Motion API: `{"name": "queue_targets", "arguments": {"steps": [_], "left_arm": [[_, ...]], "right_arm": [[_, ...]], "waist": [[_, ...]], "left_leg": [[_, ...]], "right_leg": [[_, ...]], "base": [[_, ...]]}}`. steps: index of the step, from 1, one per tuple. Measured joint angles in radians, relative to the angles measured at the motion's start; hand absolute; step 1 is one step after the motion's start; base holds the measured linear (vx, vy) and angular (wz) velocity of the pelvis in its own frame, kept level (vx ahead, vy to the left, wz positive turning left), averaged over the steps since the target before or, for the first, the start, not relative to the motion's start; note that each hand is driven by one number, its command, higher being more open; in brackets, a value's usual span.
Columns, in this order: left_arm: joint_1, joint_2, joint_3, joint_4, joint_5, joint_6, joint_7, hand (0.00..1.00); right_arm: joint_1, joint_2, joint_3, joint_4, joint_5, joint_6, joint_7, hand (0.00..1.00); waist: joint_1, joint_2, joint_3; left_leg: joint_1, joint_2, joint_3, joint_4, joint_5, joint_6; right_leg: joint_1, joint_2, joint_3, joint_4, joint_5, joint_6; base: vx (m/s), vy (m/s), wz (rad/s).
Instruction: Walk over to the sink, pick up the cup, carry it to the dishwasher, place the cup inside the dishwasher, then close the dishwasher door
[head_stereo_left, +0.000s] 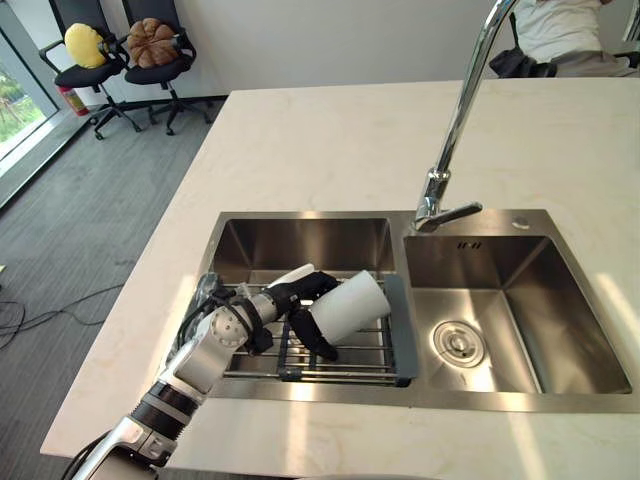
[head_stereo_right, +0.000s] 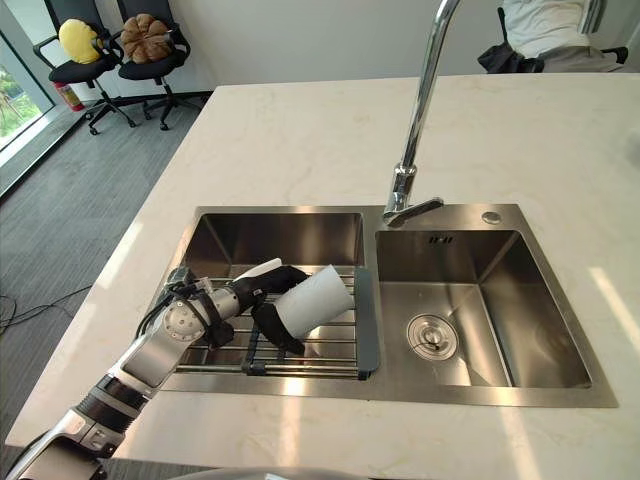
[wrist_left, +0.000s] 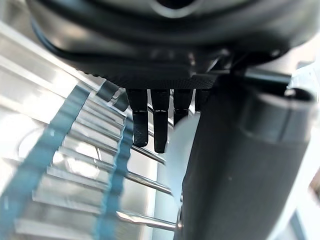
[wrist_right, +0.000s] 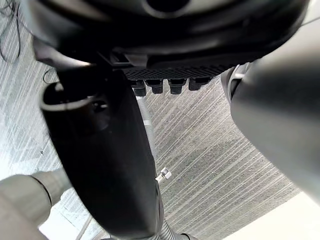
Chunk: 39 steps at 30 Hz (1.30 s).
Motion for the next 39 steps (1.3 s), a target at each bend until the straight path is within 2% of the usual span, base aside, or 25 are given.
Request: {"name": "queue_targets", "arguments": {"steps": [1, 4, 7, 12, 20, 27, 34, 36, 39], "left_arm": [[0.02, 0.0, 0.001, -0.013, -0.105, 0.041, 0.005, 0.0], [0.079, 0.0, 0.005, -0.038, -0.3, 0.112, 0.006, 0.0], [0.12, -0.016, 0.019, -0.038, -0.393, 0.133, 0.003, 0.0], [0.15, -0.061, 0.085, -0.038, -0.454, 0.134, 0.003, 0.0], [0.2, -0.079, 0.156, -0.059, -0.495, 0.107, -0.003, 0.0], [0.221, -0.1, 0.224, -0.06, -0.494, 0.025, 0.004, 0.0], [0.239, -0.111, 0.263, -0.072, -0.495, -0.01, 0.051, 0.0], [0.241, -0.131, 0.288, -0.098, -0.495, -0.012, 0.067, 0.0], [0.243, -0.178, 0.324, -0.173, -0.495, -0.051, 0.102, 0.0]], "right_arm": [[0.003, 0.0, -0.002, 0.0, 0.0, 0.0, -0.001, 1.0], [0.006, -0.002, -0.009, 0.002, 0.0, -0.001, 0.002, 1.0], [0.004, -0.002, -0.009, 0.001, 0.0, 0.0, 0.003, 1.0], [0.011, -0.001, -0.018, 0.0, -0.001, 0.0, 0.003, 1.0], [0.022, 0.006, -0.048, 0.0, -0.003, -0.006, 0.007, 1.0], [0.026, 0.012, -0.076, 0.009, -0.011, -0.007, 0.009, 1.0], [0.024, 0.021, -0.088, 0.009, -0.011, -0.013, 0.009, 1.0], [0.025, 0.021, -0.093, 0.025, -0.011, -0.018, 0.011, 1.0], [0.028, 0.026, -0.118, 0.038, -0.012, -0.021, 0.012, 1.0]], "waist": [[0.007, -0.001, 0.0], [0.028, -0.001, 0.001], [0.033, -0.001, 0.001], [0.05, -0.003, 0.002], [0.056, -0.013, 0.009], [0.08, -0.016, 0.01], [0.081, -0.018, 0.01], [0.085, -0.019, 0.009], [0.104, -0.023, 0.007]], "left_leg": [[-0.002, -0.001, -0.008, 0.0, 0.001, 0.001], [-0.004, -0.006, -0.015, 0.0, 0.004, 0.006], [-0.006, -0.01, -0.021, 0.0, 0.009, 0.011], [-0.01, -0.011, -0.041, -0.001, 0.02, 0.013], [-0.02, -0.009, -0.059, -0.001, 0.023, 0.012], [-0.019, -0.009, -0.059, -0.001, 0.023, 0.012], [-0.019, -0.008, -0.06, -0.001, 0.024, 0.011], [-0.023, -0.007, -0.059, 0.0, 0.024, 0.011], [-0.025, -0.006, -0.059, 0.0, 0.025, 0.01]], "right_leg": [[0.003, -0.001, -0.009, 0.0, 0.0, 0.0], [0.006, -0.005, -0.019, 0.0, -0.001, -0.002], [0.007, -0.008, -0.026, 0.0, -0.003, -0.005], [0.005, -0.011, -0.046, 0.019, -0.018, -0.009], [0.004, -0.01, -0.064, 0.028, -0.027, -0.005], [0.005, -0.009, -0.063, 0.028, -0.027, -0.006], [0.006, -0.009, -0.063, 0.028, -0.026, -0.006], [0.005, -0.009, -0.055, 0.03, -0.026, -0.004], [0.002, -0.008, -0.052, 0.034, -0.026, -0.004]], "base": [[-0.01, -0.005, 0.18], [-0.03, 0.0, 0.09], [-0.06, 0.0, 0.06], [-0.06, -0.006, 0.1], [0.0, -0.006, 0.07], [0.0, 0.0, 0.0], [0.0, 0.0, 0.0], [0.0, 0.0, 0.0], [0.0, 0.0, 0.0]]}}
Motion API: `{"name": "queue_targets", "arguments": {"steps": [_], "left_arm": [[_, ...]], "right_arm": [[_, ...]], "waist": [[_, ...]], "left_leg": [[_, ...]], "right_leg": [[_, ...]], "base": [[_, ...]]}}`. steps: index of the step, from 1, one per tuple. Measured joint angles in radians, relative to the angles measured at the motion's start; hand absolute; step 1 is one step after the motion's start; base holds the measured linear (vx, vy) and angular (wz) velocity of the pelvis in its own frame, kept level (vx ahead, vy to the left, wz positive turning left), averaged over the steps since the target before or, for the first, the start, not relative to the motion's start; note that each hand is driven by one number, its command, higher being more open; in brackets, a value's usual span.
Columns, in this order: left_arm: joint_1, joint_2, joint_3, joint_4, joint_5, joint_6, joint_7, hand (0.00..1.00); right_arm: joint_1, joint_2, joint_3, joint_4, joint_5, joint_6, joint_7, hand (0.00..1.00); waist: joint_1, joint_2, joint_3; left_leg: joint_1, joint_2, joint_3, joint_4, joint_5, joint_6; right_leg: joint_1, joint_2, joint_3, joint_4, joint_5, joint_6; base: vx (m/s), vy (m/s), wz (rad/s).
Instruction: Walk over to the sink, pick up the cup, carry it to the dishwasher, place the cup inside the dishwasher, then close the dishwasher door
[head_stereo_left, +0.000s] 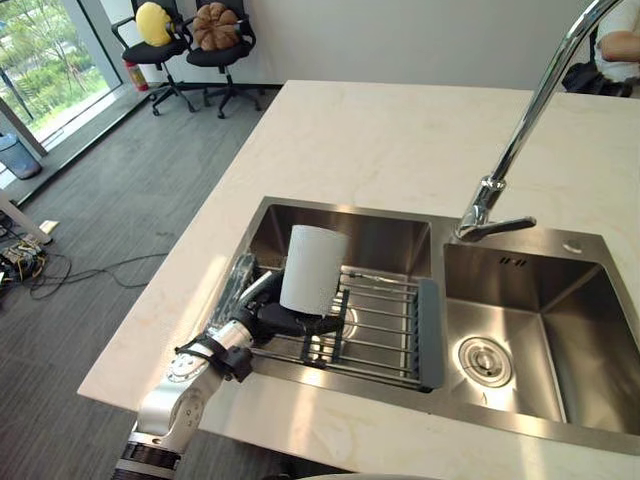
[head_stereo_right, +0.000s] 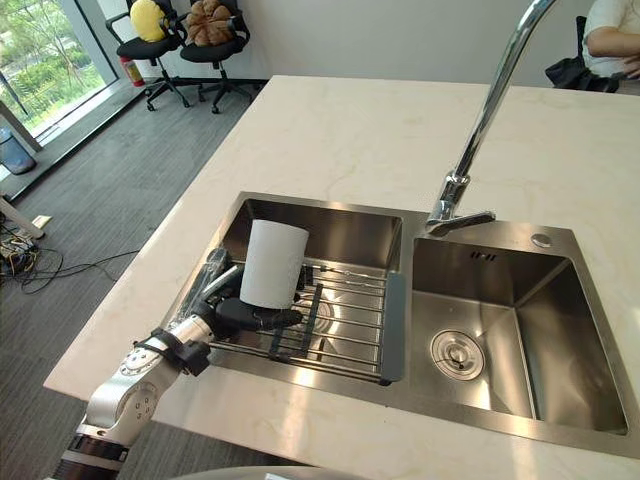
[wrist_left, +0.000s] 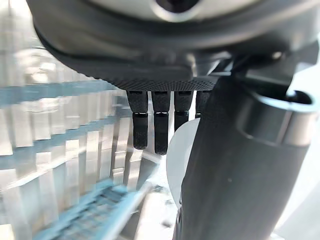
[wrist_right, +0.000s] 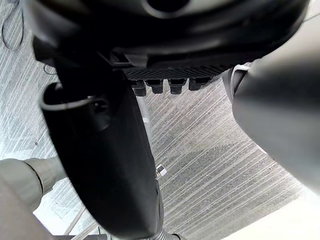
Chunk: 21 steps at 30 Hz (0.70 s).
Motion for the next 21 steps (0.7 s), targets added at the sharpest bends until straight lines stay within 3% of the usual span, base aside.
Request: {"name": "queue_targets", "arguments": {"steps": [8, 11, 17, 18, 19, 20, 21], "left_arm": [[0.02, -0.071, 0.117, -0.151, 0.002, -0.13, 0.08, 0.0], [0.063, -0.097, 0.171, -0.187, 0.013, -0.169, 0.123, 0.0], [0.197, -0.185, 0.326, -0.253, 0.081, -0.24, 0.225, 0.0], [0.222, -0.203, 0.341, -0.273, 0.08, -0.254, 0.229, 0.0], [0.235, -0.213, 0.346, -0.284, 0.08, -0.256, 0.229, 0.0], [0.242, -0.216, 0.348, -0.286, 0.08, -0.259, 0.228, 0.0], [0.238, -0.216, 0.342, -0.286, 0.081, -0.26, 0.219, 0.0]], "right_arm": [[0.002, 0.0, -0.012, 0.03, -0.061, -0.018, 0.002, 1.0], [0.013, 0.004, -0.015, 0.032, -0.077, -0.03, 0.015, 1.0], [0.048, 0.003, -0.007, 0.074, -0.127, -0.045, 0.02, 1.0], [0.061, 0.0, -0.006, 0.077, -0.139, -0.043, 0.019, 1.0], [0.074, 0.001, -0.007, 0.082, -0.142, -0.039, 0.016, 1.0], [0.089, 0.006, -0.009, 0.085, -0.141, -0.035, 0.014, 1.0], [0.115, 0.01, -0.014, 0.089, -0.138, -0.033, 0.01, 1.0]], "waist": [[0.033, 0.0, -0.002], [0.037, 0.0, -0.002], [0.088, 0.018, 0.007], [0.088, 0.031, 0.013], [0.091, 0.027, 0.012], [0.091, 0.019, 0.014], [0.08, 0.012, 0.015]], "left_leg": [[-0.009, 0.003, -0.017, 0.003, 0.01, 0.001], [-0.05, 0.002, -0.07, 0.045, 0.009, 0.002], [-0.161, 0.004, -0.204, 0.21, -0.013, 0.016], [-0.165, -0.004, -0.216, 0.19, -0.006, 0.043], [-0.164, -0.024, -0.218, 0.163, -0.005, 0.148], [-0.165, -0.031, -0.139, 0.141, -0.032, 0.272], [-0.176, -0.029, 0.018, 0.125, -0.082, 0.36]], "right_leg": [[-0.001, 0.001, -0.01, 0.018, -0.009, -0.003], [-0.001, -0.001, -0.056, 0.039, -0.024, -0.003], [0.035, 0.009, -0.181, 0.098, -0.077, -0.022], [0.052, 0.004, -0.232, 0.121, -0.102, -0.011], [0.063, -0.011, -0.279, 0.134, -0.109, -0.009], [0.081, -0.028, -0.341, 0.128, -0.107, -0.004], [0.103, -0.049, -0.443, 0.099, -0.092, 0.001]], "base": [[-0.01, -0.001, 0.05], [-0.05, -0.023, 0.5], [-0.11, -0.035, 0.68], [-0.19, -0.012, 1.15], [-0.19, 0.003, 1.49], [-0.14, 0.041, 2.03], [-0.14, 0.07, 2.13]]}}
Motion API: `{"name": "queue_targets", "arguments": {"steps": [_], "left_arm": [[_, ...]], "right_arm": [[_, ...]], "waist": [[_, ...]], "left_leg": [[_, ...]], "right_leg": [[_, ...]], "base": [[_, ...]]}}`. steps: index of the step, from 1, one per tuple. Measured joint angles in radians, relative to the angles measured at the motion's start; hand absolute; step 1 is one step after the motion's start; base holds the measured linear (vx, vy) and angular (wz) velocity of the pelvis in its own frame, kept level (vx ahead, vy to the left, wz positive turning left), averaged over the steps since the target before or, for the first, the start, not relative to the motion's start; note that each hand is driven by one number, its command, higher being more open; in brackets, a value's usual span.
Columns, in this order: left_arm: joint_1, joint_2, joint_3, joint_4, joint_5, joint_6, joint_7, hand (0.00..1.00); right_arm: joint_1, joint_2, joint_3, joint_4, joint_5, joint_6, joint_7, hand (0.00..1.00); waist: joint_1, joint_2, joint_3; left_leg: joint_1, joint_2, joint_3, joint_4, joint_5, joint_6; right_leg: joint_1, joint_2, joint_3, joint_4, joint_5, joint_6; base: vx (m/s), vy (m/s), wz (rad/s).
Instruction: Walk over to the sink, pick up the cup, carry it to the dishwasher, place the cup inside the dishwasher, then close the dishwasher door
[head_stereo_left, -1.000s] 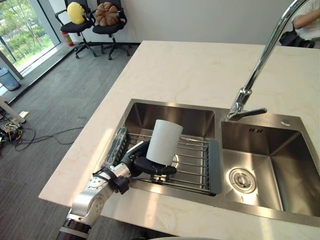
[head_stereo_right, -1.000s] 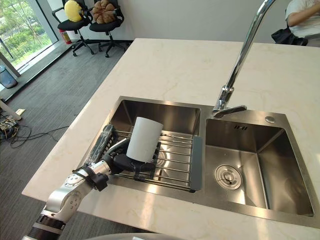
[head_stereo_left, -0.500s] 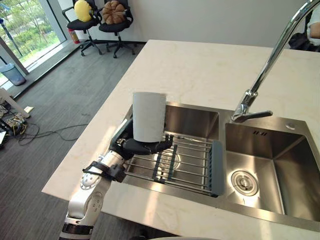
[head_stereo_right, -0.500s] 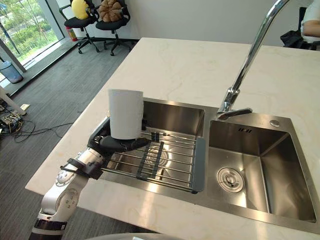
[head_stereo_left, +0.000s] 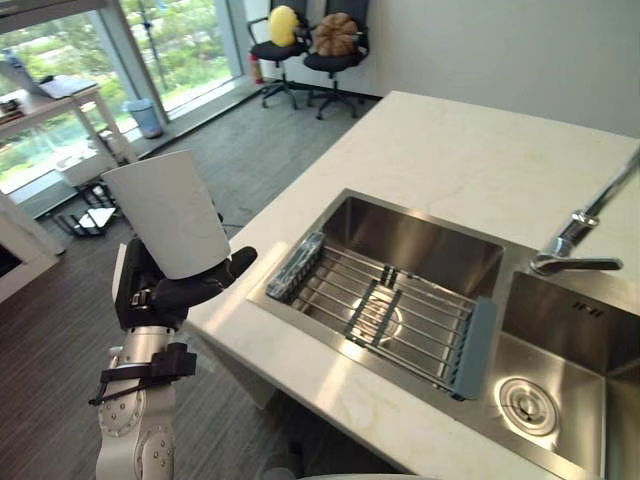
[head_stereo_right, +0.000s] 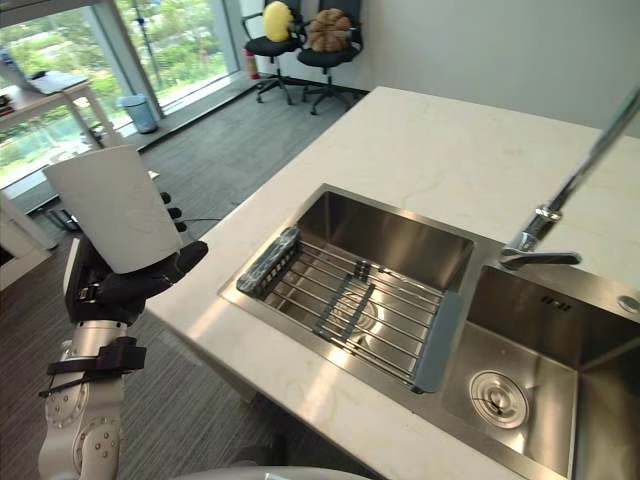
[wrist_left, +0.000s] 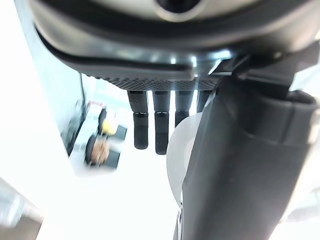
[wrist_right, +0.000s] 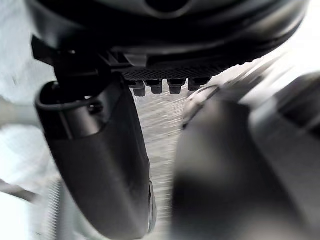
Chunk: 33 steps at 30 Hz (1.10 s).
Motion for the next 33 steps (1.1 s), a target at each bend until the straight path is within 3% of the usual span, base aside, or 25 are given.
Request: {"name": "queue_targets", "arguments": {"steps": [1, 2, 3, 4, 5, 6, 7, 9, 11, 12, 13, 14, 15, 16, 17, 18, 19, 21, 23, 25, 26, 27, 30, 33], "left_arm": [[-0.002, -0.003, -0.007, 0.0, 0.001, -0.006, -0.004, 0.0], [-0.003, -0.014, -0.01, 0.0, 0.002, -0.033, -0.022, 0.0], [-0.004, -0.016, -0.013, 0.001, 0.002, -0.046, -0.03, 0.0], [-0.008, -0.014, -0.026, 0.005, 0.002, -0.079, -0.042, 0.0], [-0.022, -0.01, -0.049, 0.008, 0.002, -0.114, -0.044, 0.0], [-0.029, -0.006, -0.061, 0.01, 0.002, -0.124, -0.045, 0.0], [-0.044, -0.002, -0.071, 0.021, 0.002, -0.131, -0.047, 0.0], [-0.056, 0.02, -0.074, 0.053, 0.011, -0.135, -0.034, 0.0], [-0.056, 0.021, -0.061, 0.06, 0.023, -0.136, -0.032, 0.0], [-0.06, 0.019, -0.061, 0.068, 0.041, -0.136, -0.034, 0.0], [-0.077, 0.02, -0.072, 0.081, 0.055, -0.136, -0.042, 0.0], [-0.088, 0.026, -0.08, 0.081, 0.059, -0.136, -0.044, 0.0], [-0.116, 0.042, -0.101, 0.083, 0.059, -0.136, -0.047, 0.0], [-0.157, 0.062, -0.131, 0.097, 0.057, -0.144, -0.044, 0.0], [-0.183, 0.07, -0.153, 0.123, 0.057, -0.154, -0.045, 0.0], [-0.235, 0.071, -0.207, 0.183, 0.056, -0.161, -0.046, 0.0], [-0.245, 0.07, -0.256, 0.221, 0.06, -0.16, -0.044, 0.0], [-0.212, 0.071, -0.289, 0.228, 0.083, -0.157, -0.039, 0.0], [-0.188, 0.072, -0.298, 0.227, 0.104, -0.143, -0.036, 0.0], [-0.18, 0.07, -0.304, 0.227, 0.11, -0.126, -0.036, 0.0], [-0.179, 0.072, -0.325, 0.227, 0.117, -0.115, -0.04, 0.0], [-0.176, 0.072, -0.332, 0.227, 0.118, -0.113, -0.043, 0.0], [-0.163, 0.073, -0.349, 0.227, 0.121, -0.087, -0.081, 0.0], [-0.115, 0.067, -0.333, 0.232, 0.129, -0.075, -0.101, 0.0]], "right_arm": [[0.009, 0.0, -0.018, 0.011, 0.004, -0.005, -0.003, 1.0], [0.019, 0.005, -0.049, 0.014, 0.033, -0.021, -0.011, 1.0], [0.027, 0.005, -0.057, 0.005, 0.044, -0.026, -0.014, 1.0], [0.038, 0.006, -0.067, -0.008, 0.044, -0.032, -0.015, 1.0], [0.041, 0.011, -0.075, -0.015, 0.058, -0.031, -0.017, 1.0], [0.046, 0.007, -0.076, -0.018, 0.065, -0.029, -0.016, 1.0], [0.046, 0.006, -0.081, -0.018, 0.066, -0.029, -0.017, 1.0], [0.043, -0.012, -0.108, -0.018, 0.048, -0.018, -0.023, 1.0], [0.045, -0.025, -0.129, -0.025, 0.04, -0.019, -0.024, 1.0], [0.063, -0.031, -0.164, -0.054, 0.042, -0.021, -0.024, 1.0], [0.084, -0.031, -0.19, -0.087, 0.043, -0.027, -0.021, 1.0], [0.086, -0.029, -0.195, -0.091, 0.045, -0.028, -0.021, 1.0], [0.088, -0.02, -0.195, -0.103, 0.046, -0.031, -0.019, 1.0], [0.085, -0.005, -0.195, -0.121, 0.056, -0.034, -0.014, 1.0], [0.081, 0.007, -0.194, -0.13, 0.07, -0.035, -0.012, 1.0], [0.076, 0.029, -0.188, -0.145, 0.086, -0.035, -0.011, 1.0], [0.071, 0.04, -0.179, -0.165, 0.099, -0.037, -0.007, 1.0], [0.045, 0.031, -0.145, -0.185, 0.111, -0.045, -0.002, 1.0], [0.0, 0.028, -0.133, -0.191, 0.108, -0.039, 0.002, 1.0], [-0.037, 0.033, -0.098, -0.194, 0.1, -0.024, 0.002, 1.0], [-0.046, 0.045, -0.049, -0.192, 0.096, -0.006, -0.003, 1.0], [-0.047, 0.049, -0.029, -0.192, 0.098, 0.003, -0.005, 1.0], [-0.066, 0.038, 0.009, -0.192, 0.112, 0.04, -0.025, 1.0], [-0.081, 0.032, 0.043, -0.181, 0.125, 0.055, -0.024, 1.0]], "waist": [[-0.01, -0.009, 0.001], [-0.027, 0.015, 0.004], [-0.031, 0.027, 0.003], [-0.048, 0.031, 0.003], [-0.067, 0.038, 0.0], [-0.071, 0.05, -0.008], [-0.081, 0.055, -0.011], [-0.056, 0.048, -0.014], [-0.038, 0.044, -0.015], [-0.049, 0.041, -0.013], [-0.074, 0.044, -0.015], [-0.081, 0.042, -0.014], [-0.089, 0.038, -0.011], [-0.105, 0.034, -0.006], [-0.115, 0.028, 0.0], [-0.13, 0.014, 0.016], [-0.132, 0.006, 0.034], [-0.127, 0.002, 0.052], [-0.122, 0.003, 0.051], [-0.115, 0.002, 0.052], [-0.116, 0.002, 0.055], [-0.112, 0.0, 0.054], [-0.112, -0.009, 0.05], [-0.11, -0.024, 0.033]], "left_leg": [[-0.006, 0.013, 0.085, 0.005, -0.011, -0.021], [-0.03, 0.061, 0.293, 0.08, -0.014, -0.043], [-0.024, 0.084, 0.421, 0.119, -0.016, -0.045], [0.02, 0.105, 0.6, 0.158, -0.025, -0.059], [0.081, 0.103, 0.689, 0.14, -0.013, -0.093], [0.103, 0.099, 0.691, 0.103, 0.033, -0.153], [0.108, 0.071, 0.663, 0.067, 0.057, -0.193], [0.135, -0.025, 0.629, -0.029, 0.066, -0.176], [0.147, -0.083, 0.612, -0.069, 0.054, -0.173], [0.145, -0.121, 0.564, -0.075, 0.038, -0.156], [0.146, -0.155, 0.491, -0.077, 0.027, -0.139], [0.149, -0.17, 0.454, -0.078, 0.022, -0.132], [0.156, -0.194, 0.367, -0.083, 0.022, -0.119], [0.158, -0.21, 0.261, -0.082, 0.03, -0.093], [0.158, -0.216, 0.202, -0.075, 0.03, -0.091], [0.171, -0.233, 0.088, -0.059, 0.029, -0.09], [0.194, -0.253, 0.004, -0.052, 0.027, -0.088], [0.223, -0.276, -0.076, -0.049, 0.016, -0.075], [0.229, -0.281, -0.104, -0.051, -0.003, -0.068], [0.229, -0.251, -0.059, -0.039, -0.053, -0.097], [0.224, -0.218, -0.025, 0.001, -0.072, -0.111], [0.229, -0.216, -0.038, 0.01, -0.074, -0.112], [0.257, -0.21, -0.095, 0.014, -0.09, -0.139], [0.326, -0.2, -0.104, 0.002, -0.133, -0.202]], "right_leg": [[0.011, -0.013, -0.058, -0.006, 0.005, 0.004], [0.028, -0.027, -0.158, 0.005, 0.006, 0.004], [0.042, -0.034, -0.209, 0.009, 0.006, 0.004], [0.075, -0.051, -0.289, 0.017, 0.008, 0.006], [0.102, -0.047, -0.316, 0.023, 0.006, 0.022], [0.105, -0.043, -0.312, 0.035, 0.004, 0.034], [0.112, -0.054, -0.308, 0.051, 0.0, 0.056], [0.11, -0.116, -0.267, 0.104, -0.004, 0.066], [0.11, -0.184, -0.268, 0.194, -0.025, 0.061], [0.107, -0.247, -0.251, 0.306, -0.03, 0.008], [0.09, -0.32, -0.185, 0.461, -0.011, -0.098], [0.068, -0.351, -0.125, 0.539, 0.018, -0.152], [0.005, -0.376, 0.041, 0.673, 0.105, -0.266], [-0.073, -0.318, 0.254, 0.776, 0.047, -0.208], [-0.103, -0.26, 0.353, 0.806, 0.004, -0.16], [-0.149, -0.159, 0.496, 0.846, -0.06, -0.118], [-0.192, -0.104, 0.566, 0.857, -0.106, -0.093], [-0.277, -0.095, 0.605, 0.836, -0.149, -0.068], [-0.372, -0.082, 0.64, 0.746, -0.161, -0.056], [-0.436, -0.034, 0.7, 0.587, -0.16, -0.055], [-0.451, 0.006, 0.727, 0.464, -0.15, -0.039], [-0.457, 0.02, 0.729, 0.428, -0.146, -0.037], [-0.483, 0.046, 0.698, 0.369, -0.087, -0.08], [-0.445, 0.077, 0.651, 0.318, 0.019, -0.111]], "base": [[-0.15, 0.144, 2.6], [-0.09, 0.147, 2.11], [-0.06, 0.179, 2.44], [0.02, 0.208, 2.36], [0.04, 0.227, 2.15], [0.06, 0.221, 1.67], [0.03, 0.228, 1.07], [0.03, 0.302, 0.71], [0.09, 0.285, 0.49], [0.17, 0.284, 1.33], [0.18, 0.204, 1.57], [0.21, 0.18, 1.93], [0.21, 0.141, 2.19], [0.19, 0.111, 2.43], [0.18, 0.033, 2.89], [0.2, -0.031, 2.91], [0.21, -0.043, 2.66], [0.22, -0.006, 1.55], [0.23, 0.016, 0.97], [0.26, -0.054, 0.81], [0.28, -0.1, 0.75], [0.41, -0.149, 0.9], [0.35, -0.134, 0.72], [0.43, -0.239, 0.29]]}}
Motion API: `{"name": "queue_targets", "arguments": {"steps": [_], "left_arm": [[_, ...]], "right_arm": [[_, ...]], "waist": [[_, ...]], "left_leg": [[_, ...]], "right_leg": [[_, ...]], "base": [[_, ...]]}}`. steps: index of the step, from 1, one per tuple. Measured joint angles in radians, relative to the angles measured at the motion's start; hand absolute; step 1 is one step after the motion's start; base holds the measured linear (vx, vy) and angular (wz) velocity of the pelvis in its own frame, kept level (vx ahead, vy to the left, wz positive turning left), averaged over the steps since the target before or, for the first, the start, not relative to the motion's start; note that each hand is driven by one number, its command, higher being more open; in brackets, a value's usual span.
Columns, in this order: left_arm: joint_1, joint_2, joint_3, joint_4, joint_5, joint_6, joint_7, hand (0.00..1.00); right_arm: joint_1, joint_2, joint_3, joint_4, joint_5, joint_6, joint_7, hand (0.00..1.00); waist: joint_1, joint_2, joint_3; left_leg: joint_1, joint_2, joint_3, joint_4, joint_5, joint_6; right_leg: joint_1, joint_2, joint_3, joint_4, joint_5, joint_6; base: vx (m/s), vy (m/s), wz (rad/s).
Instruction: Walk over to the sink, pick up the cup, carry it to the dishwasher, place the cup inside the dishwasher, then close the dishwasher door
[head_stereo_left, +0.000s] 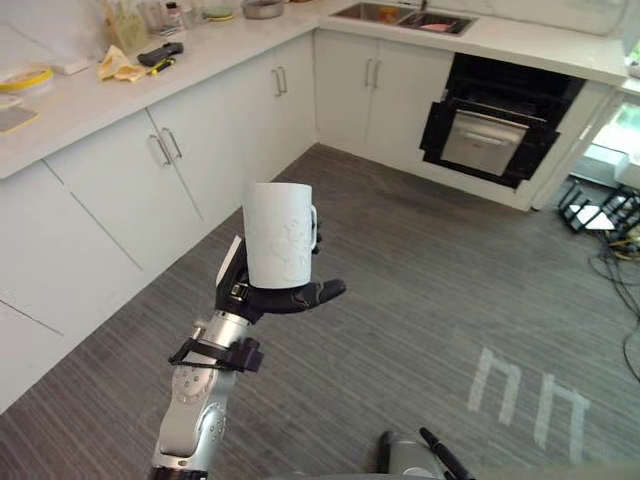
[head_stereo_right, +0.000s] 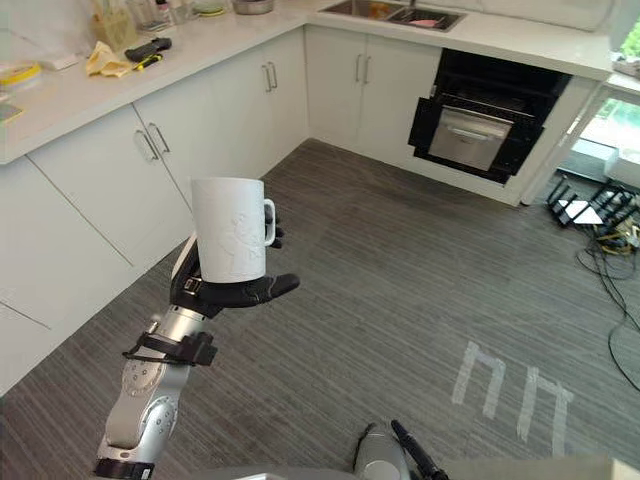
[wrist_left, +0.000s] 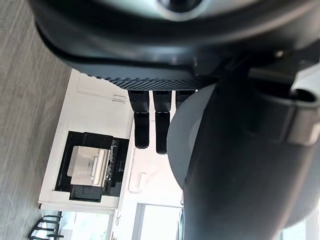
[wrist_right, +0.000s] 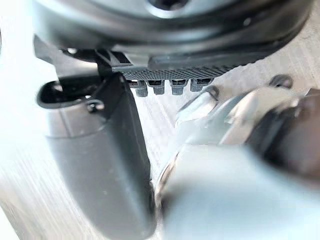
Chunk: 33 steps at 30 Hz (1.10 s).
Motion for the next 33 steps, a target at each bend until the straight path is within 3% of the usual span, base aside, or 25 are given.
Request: {"name": "queue_targets", "arguments": {"steps": [1, 2, 5, 8, 9, 10, 11, 13, 14, 16, 17, 18, 19, 22, 25, 31, 32, 33], "left_arm": [[0.016, -0.008, 0.002, 0.0, 0.009, 0.006, -0.008, 0.0], [0.016, -0.007, 0.004, -0.001, 0.008, 0.006, -0.016, 0.0], [0.014, -0.008, 0.013, -0.002, 0.008, 0.007, -0.025, 0.0], [0.012, -0.008, 0.015, -0.002, 0.007, 0.002, -0.023, 0.0], [0.01, -0.008, 0.016, -0.002, 0.007, -0.005, -0.022, 0.0], [0.005, -0.011, 0.016, -0.001, 0.007, -0.005, -0.022, 0.0], [-0.001, -0.015, 0.017, -0.001, 0.007, -0.005, -0.021, 0.0], [-0.002, -0.018, 0.024, 0.0, 0.006, -0.009, -0.021, 0.0], [-0.001, -0.02, 0.038, 0.0, 0.007, -0.012, -0.019, 0.0], [-0.001, -0.021, 0.041, 0.0, 0.008, -0.021, -0.007, 0.0], [-0.002, -0.039, 0.04, -0.007, 0.01, -0.033, 0.004, 0.0], [-0.001, -0.052, 0.039, -0.004, 0.01, -0.035, 0.006, 0.0], [0.003, -0.056, 0.039, -0.002, 0.014, -0.035, 0.014, 0.0], [-0.002, -0.008, 0.033, 0.008, 0.016, -0.035, 0.026, 0.0], [-0.008, 0.026, 0.032, 0.037, 0.015, -0.035, 0.03, 0.0], [-0.009, 0.029, 0.027, 0.096, 0.015, -0.035, 0.038, 0.0], [-0.009, 0.049, 0.013, 0.111, 0.015, -0.034, 0.038, 0.0], [-0.009, 0.049, 0.013, 0.111, 0.015, -0.034, 0.038, 0.0]], "right_arm": [[-0.006, -0.012, 0.018, 0.002, 0.0, 0.0, 0.003, 1.0], [-0.013, -0.016, 0.033, 0.002, 0.001, -0.001, 0.006, 1.0], [-0.032, -0.021, 0.082, 0.001, 0.019, -0.001, 0.027, 1.0], [-0.019, -0.029, 0.1, 0.0, 0.026, -0.012, 0.051, 1.0], [-0.007, -0.032, 0.12, -0.003, 0.026, -0.021, 0.054, 1.0], [0.005, -0.033, 0.124, -0.01, 0.026, -0.025, 0.055, 1.0], [0.011, -0.032, 0.124, -0.01, 0.028, -0.024, 0.055, 1.0], [0.033, -0.032, 0.119, -0.005, 0.028, -0.024, 0.052, 1.0], [0.03, -0.045, 0.117, -0.005, 0.029, -0.026, 0.052, 1.0], [0.027, -0.055, 0.115, -0.005, 0.027, -0.031, 0.055, 1.0], [0.036, -0.07, 0.11, -0.006, 0.024, -0.041, 0.068, 1.0], [0.039, -0.077, 0.108, -0.003, 0.024, -0.041, 0.069, 1.0], [0.042, -0.076, 0.103, 0.002, 0.025, -0.04, 0.067, 1.0], [0.08, -0.015, 0.068, 0.003, 0.026, -0.037, 0.065, 1.0], [0.11, 0.003, 0.042, -0.001, 0.029, -0.05, 0.066, 1.0], [0.113, 0.002, 0.05, -0.001, 0.028, -0.047, 0.084, 1.0], [0.097, -0.019, 0.162, -0.034, 0.027, -0.035, 0.118, 1.0], [0.097, -0.019, 0.162, -0.034, 0.027, -0.035, 0.118, 1.0]], "waist": [[0.001, 0.018, -0.012], [0.002, 0.02, -0.014], [-0.001, 0.019, -0.014], [-0.019, 0.019, -0.019], [-0.023, 0.024, -0.021], [-0.024, 0.025, -0.021], [-0.022, 0.014, -0.013], [-0.013, 0.007, -0.009], [0.005, 0.003, -0.007], [0.005, 0.003, -0.007], [-0.009, 0.034, -0.022], [-0.017, 0.048, -0.025], [-0.026, 0.047, -0.032], [-0.048, -0.007, -0.031], [-0.054, -0.008, -0.03], [-0.056, -0.011, -0.029], [-0.075, -0.043, -0.019], [-0.075, -0.043, -0.019]], "left_leg": [[0.011, 0.031, 0.003, 0.011, -0.017, -0.029], [0.013, 0.043, 0.005, 0.023, -0.024, -0.04], [0.025, 0.082, 0.033, 0.092, -0.03, -0.05], [-0.05, 0.09, 0.047, 0.314, -0.029, -0.053], [-0.098, 0.102, 0.067, 0.428, -0.023, -0.062], [-0.141, 0.113, 0.074, 0.531, -0.004, -0.092], [-0.195, 0.131, 0.084, 0.651, 0.012, -0.106], [-0.25, 0.186, 0.103, 0.719, -0.106, -0.06], [-0.266, 0.195, 0.08, 0.622, -0.147, -0.064], [-0.265, 0.198, 0.045, 0.491, -0.14, -0.071], [-0.255, 0.242, -0.016, 0.264, 0.063, -0.105], [-0.24, 0.248, -0.043, 0.242, 0.037, -0.159], [-0.211, 0.242, -0.039, 0.2, 0.032, -0.159], [-0.137, 0.173, -0.004, 0.053, 0.094, -0.124], [-0.127, 0.147, 0.007, 0.015, 0.112, -0.109], [-0.074, 0.16, 0.012, -0.099, 0.176, -0.119], [-0.07, 0.184, 0.024, -0.127, 0.196, -0.13], [-0.07, 0.184, 0.024, -0.127, 0.196, -0.13]], "right_leg": [[0.028, 0.027, -0.019, -0.02, -0.004, -0.009], [0.041, 0.037, -0.024, -0.031, -0.009, -0.017], [0.112, 0.08, -0.028, -0.077, -0.018, -0.032], [0.186, 0.084, -0.027, -0.158, -0.021, -0.03], [0.211, 0.087, -0.019, -0.191, -0.023, -0.026], [0.237, 0.091, -0.008, -0.219, -0.023, -0.026], [0.265, 0.085, 0.0, -0.239, -0.022, -0.027], [0.301, 0.078, 0.056, -0.247, -0.023, -0.028], [0.302, 0.053, 0.119, -0.245, -0.022, -0.025], [0.295, 0.037, 0.157, -0.237, -0.023, -0.012], [0.274, 0.042, 0.193, -0.209, -0.052, 0.043], [0.27, 0.051, 0.205, -0.196, -0.06, 0.053], [0.265, 0.042, 0.212, -0.186, -0.066, 0.062], [0.264, -0.029, 0.183, -0.192, -0.061, 0.079], [0.268, -0.053, 0.182, -0.229, -0.039, 0.112], [0.275, -0.036, 0.171, -0.257, -0.025, 0.106], [0.318, -0.013, 0.145, -0.37, 0.051, 0.102], [0.318, -0.013, 0.145, -0.37, 0.051, 0.102]], "base": [[0.37, -0.235, 0.2], [0.34, -0.224, 0.02], [0.29, -0.197, -0.13], [0.23, -0.129, -0.13], [0.21, -0.104, -0.2], [0.25, -0.102, -0.2], [0.15, -0.047, -0.21], [0.17, 0.013, -0.79], [0.17, 0.097, -1.24], [0.11, 0.183, -1.01], [0.11, 0.266, -0.81], [0.13, 0.292, -0.69], [0.11, 0.185, -0.27], [0.08, 0.216, -0.19], [0.01, 0.103, -0.07], [-0.04, -0.011, 0.0], [0.0, 0.0, 0.0], [0.0, 0.0, 0.0]]}}
